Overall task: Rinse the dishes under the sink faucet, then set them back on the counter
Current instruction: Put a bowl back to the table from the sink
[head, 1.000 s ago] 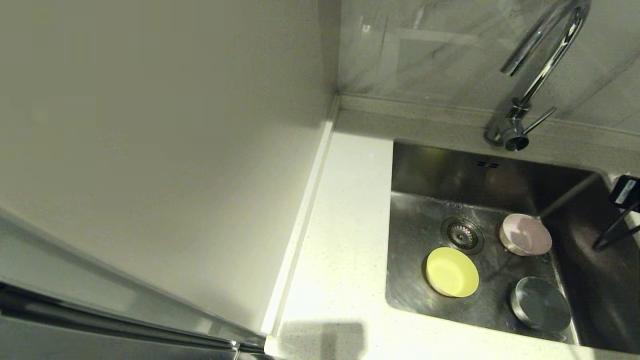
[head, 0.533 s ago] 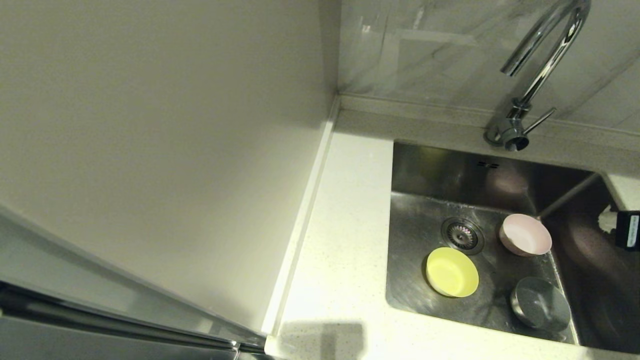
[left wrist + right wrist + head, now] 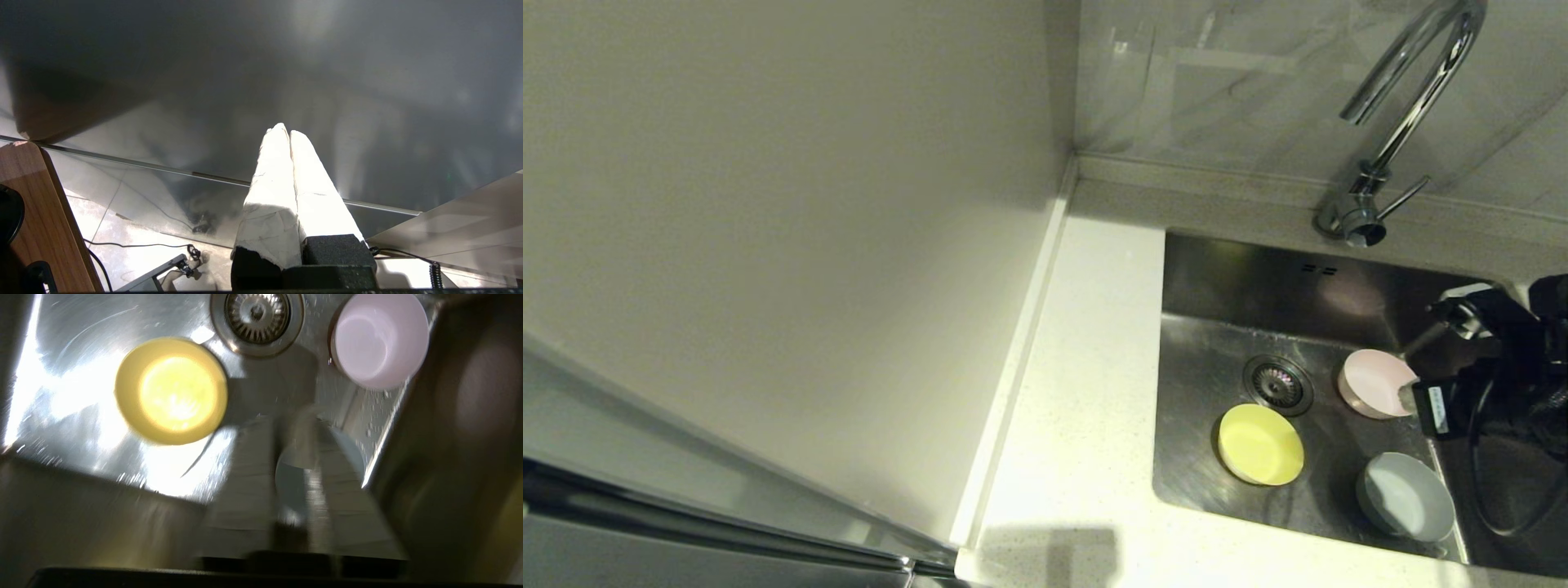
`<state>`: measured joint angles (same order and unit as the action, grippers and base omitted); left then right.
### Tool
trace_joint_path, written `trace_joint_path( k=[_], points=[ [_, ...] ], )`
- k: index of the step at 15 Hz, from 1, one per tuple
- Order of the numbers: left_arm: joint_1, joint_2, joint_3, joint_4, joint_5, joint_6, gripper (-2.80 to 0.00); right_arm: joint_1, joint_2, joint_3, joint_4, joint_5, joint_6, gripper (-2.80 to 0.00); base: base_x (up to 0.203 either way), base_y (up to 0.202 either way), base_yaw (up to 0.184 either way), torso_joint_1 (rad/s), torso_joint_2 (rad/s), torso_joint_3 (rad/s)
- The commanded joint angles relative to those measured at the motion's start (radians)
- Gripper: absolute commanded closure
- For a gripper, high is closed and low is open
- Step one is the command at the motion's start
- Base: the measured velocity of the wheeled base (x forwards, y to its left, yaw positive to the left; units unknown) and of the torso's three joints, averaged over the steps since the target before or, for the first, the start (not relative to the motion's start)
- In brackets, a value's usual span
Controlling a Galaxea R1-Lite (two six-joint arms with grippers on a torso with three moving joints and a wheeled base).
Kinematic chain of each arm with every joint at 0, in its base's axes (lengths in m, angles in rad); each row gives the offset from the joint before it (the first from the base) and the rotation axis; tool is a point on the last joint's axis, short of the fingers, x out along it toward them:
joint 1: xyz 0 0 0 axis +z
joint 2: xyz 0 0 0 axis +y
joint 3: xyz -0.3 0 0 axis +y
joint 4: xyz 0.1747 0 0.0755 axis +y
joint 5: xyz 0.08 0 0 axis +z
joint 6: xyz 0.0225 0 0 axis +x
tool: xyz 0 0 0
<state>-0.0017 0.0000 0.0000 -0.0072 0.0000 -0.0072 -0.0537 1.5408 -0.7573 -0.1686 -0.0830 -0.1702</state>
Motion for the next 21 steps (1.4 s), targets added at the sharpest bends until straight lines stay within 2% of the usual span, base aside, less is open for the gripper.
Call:
trace_joint_path(
  k=[1, 3, 5, 8, 11, 14, 18, 21],
  points=[
    [0.000, 0.000, 0.003, 0.000, 0.000, 0.000, 0.00, 0.002, 0.207, -0.007, -0.129, -0.015, 0.000, -2.80, 0.000, 0.000, 0.000, 0.000, 0.00, 0.000],
    [0.000, 0.000, 0.003, 0.000, 0.000, 0.000, 0.00, 0.002, 0.324, -0.021, -0.237, -0.040, 0.002, -2.80, 0.000, 0.000, 0.000, 0.000, 0.00, 0.000],
    [0.000, 0.000, 0.003, 0.000, 0.000, 0.000, 0.00, 0.002, 0.428, -0.075, -0.287, -0.117, 0.042, -2.80, 0.000, 0.000, 0.000, 0.000, 0.00, 0.000],
    [0.000, 0.000, 0.003, 0.000, 0.000, 0.000, 0.00, 0.001, 0.536, -0.183, -0.300, -0.192, 0.135, -2.80, 0.000, 0.000, 0.000, 0.000, 0.00, 0.000],
    [0.000, 0.000, 0.003, 0.000, 0.000, 0.000, 0.00, -0.003, 0.593, -0.257, -0.293, -0.294, 0.143, -2.80, 0.000, 0.000, 0.000, 0.000, 0.00, 0.000],
    [0.000, 0.000, 0.003, 0.000, 0.000, 0.000, 0.00, -0.005, 0.620, -0.316, -0.267, -0.305, 0.173, -2.80, 0.000, 0.000, 0.000, 0.000, 0.00, 0.000],
    [0.000, 0.000, 0.003, 0.000, 0.000, 0.000, 0.00, -0.020, 0.647, -0.459, -0.121, -0.326, 0.253, -2.80, 0.000, 0.000, 0.000, 0.000, 0.00, 0.000],
    [0.000, 0.000, 0.003, 0.000, 0.001, 0.000, 0.00, -0.023, 0.704, -0.553, -0.079, -0.339, 0.261, -2.80, 0.000, 0.000, 0.000, 0.000, 0.00, 0.000]
  ],
)
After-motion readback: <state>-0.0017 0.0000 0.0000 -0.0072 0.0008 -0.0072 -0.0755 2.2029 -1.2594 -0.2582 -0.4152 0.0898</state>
